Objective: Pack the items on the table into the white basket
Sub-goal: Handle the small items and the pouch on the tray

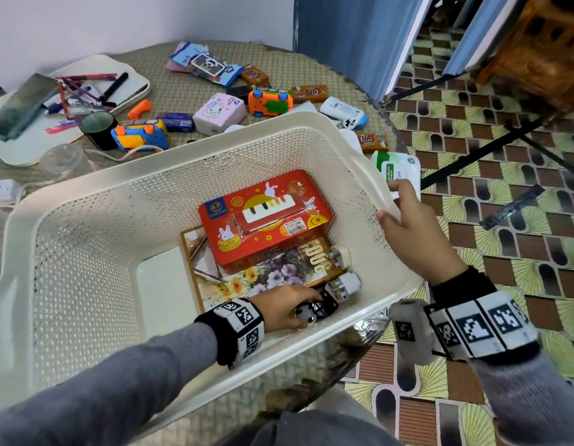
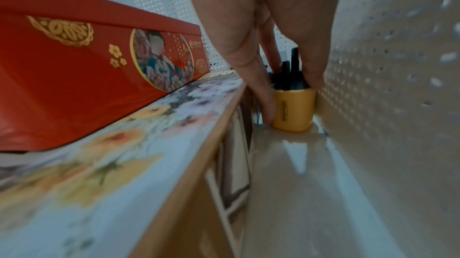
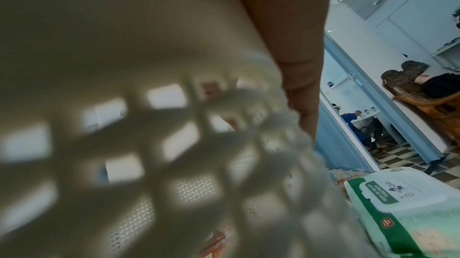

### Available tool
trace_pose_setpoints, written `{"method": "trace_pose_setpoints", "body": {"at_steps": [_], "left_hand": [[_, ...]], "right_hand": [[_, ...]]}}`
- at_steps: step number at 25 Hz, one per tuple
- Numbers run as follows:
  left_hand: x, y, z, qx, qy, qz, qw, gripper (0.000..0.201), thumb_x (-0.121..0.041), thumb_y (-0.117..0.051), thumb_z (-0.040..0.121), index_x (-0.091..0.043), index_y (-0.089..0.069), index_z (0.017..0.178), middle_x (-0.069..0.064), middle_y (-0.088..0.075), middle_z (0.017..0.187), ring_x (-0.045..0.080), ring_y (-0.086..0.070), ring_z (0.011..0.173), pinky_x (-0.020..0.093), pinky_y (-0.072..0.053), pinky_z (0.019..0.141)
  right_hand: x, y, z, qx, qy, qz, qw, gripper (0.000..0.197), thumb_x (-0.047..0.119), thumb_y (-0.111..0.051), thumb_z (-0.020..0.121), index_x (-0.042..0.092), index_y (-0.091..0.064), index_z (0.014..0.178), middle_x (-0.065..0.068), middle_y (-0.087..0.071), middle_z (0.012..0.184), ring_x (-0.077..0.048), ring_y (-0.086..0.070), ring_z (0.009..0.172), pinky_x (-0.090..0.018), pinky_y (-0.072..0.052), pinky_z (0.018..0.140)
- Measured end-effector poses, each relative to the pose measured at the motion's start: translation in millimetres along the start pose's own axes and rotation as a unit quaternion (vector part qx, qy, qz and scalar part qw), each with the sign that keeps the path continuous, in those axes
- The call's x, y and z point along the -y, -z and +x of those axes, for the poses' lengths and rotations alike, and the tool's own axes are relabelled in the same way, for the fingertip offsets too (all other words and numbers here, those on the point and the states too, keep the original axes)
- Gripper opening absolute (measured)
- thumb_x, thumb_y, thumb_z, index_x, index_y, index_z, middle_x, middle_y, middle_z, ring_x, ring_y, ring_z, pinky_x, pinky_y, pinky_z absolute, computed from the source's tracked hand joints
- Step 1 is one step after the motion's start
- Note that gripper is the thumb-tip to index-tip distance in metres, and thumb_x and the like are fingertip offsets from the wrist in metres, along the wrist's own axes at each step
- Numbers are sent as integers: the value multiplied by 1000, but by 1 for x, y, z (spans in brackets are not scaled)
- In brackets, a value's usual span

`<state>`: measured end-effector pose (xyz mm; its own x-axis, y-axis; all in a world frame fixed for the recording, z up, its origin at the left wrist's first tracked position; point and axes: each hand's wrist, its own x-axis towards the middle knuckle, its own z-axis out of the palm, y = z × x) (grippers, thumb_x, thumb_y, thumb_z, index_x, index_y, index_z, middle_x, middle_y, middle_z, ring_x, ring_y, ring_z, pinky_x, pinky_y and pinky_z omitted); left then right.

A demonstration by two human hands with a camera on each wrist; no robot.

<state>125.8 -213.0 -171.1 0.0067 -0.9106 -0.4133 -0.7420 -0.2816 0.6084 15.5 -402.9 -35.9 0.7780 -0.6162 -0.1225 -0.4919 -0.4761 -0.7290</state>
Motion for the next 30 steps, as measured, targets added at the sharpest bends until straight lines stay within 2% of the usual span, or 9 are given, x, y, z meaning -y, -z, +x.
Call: {"method": "trace_pose_setpoints", "body": {"at_steps": [3, 7, 11, 14, 16, 19, 21, 27, 30], "left_hand": [[-2, 7, -2, -15, 18, 29, 999, 54, -27, -64, 89, -19, -43, 138, 4, -56, 130, 19, -55, 112, 25, -42, 88], [-1, 10, -1, -29, 34, -22, 999, 50, -17, -70, 84, -12, -51, 130, 8, -62, 113, 18, -59, 92, 27, -48, 81], [-2, 7, 1, -34, 28, -13, 999, 46, -14, -69, 84, -10, -53, 127, 8, -60, 113, 21, -58, 95, 27, -46, 81], [-3, 11, -2, -32, 40, -15, 999, 45, -18, -70, 83, -14, -54, 126, 6, -61, 106, 19, -59, 89, 35, -50, 82], [-7, 18, -7, -44, 39, -14, 998, 42, -22, -69, 85, -17, -55, 124, 3, -61, 104, 14, -57, 85, 32, -50, 80], [-16, 31, -15, -90, 29, -29, 995, 33, -28, -64, 89, -19, -58, 120, 2, -65, 101, 14, -60, 83, 33, -52, 78], [-23, 43, -17, -129, 19, -43, 991, 29, -26, -61, 90, -18, -60, 118, -2, -65, 99, 10, -61, 82, 26, -52, 75], [-51, 81, -27, -204, -52, -69, 975, 25, -19, -60, 91, -14, -62, 116, -8, -63, 90, 1, -58, 71, 18, -49, 63], [-69, 98, -31, -238, -92, -61, 965, 26, -18, -59, 91, -12, -62, 116, -2, -67, 96, 8, -62, 83, 26, -53, 75]], "right_hand": [[-1, 0, -1, -4, 0, 7, 1000, 32, 10, -46, 97, 16, -36, 127, 3, -54, 83, -15, -56, 68, -28, -44, 56], [-1, -1, 0, -7, -3, 10, 1000, 31, 10, -47, 97, 16, -38, 126, 3, -55, 82, -14, -56, 67, -27, -43, 52], [-1, -1, 0, -11, -7, 7, 1000, 29, 10, -47, 97, 15, -40, 124, 3, -55, 82, -12, -54, 67, -25, -39, 52], [-1, -1, 0, -20, -15, 13, 1000, 28, 12, -49, 96, 16, -43, 123, -3, -58, 89, -10, -55, 69, -24, -39, 53], [-1, -1, -1, -36, -20, 19, 999, 27, 13, -51, 94, 16, -48, 121, -2, -58, 93, -8, -55, 70, -22, -38, 53], [0, -1, -5, -81, -27, 54, 995, 22, 14, -55, 92, 21, -53, 112, -3, -61, 93, -10, -57, 70, -21, -40, 52], [0, -2, -9, -124, -23, 96, 987, 20, 15, -57, 90, 24, -56, 108, -4, -64, 91, -12, -59, 70, -24, -44, 55], [-3, -12, -29, -194, 3, 150, 969, 19, 15, -57, 91, 23, -60, 109, -4, -66, 98, -17, -61, 79, -33, -51, 65], [-3, -16, -43, -220, 20, 160, 962, 17, 14, -56, 92, 22, -61, 106, -1, -65, 103, -11, -61, 84, -26, -51, 67]]}}
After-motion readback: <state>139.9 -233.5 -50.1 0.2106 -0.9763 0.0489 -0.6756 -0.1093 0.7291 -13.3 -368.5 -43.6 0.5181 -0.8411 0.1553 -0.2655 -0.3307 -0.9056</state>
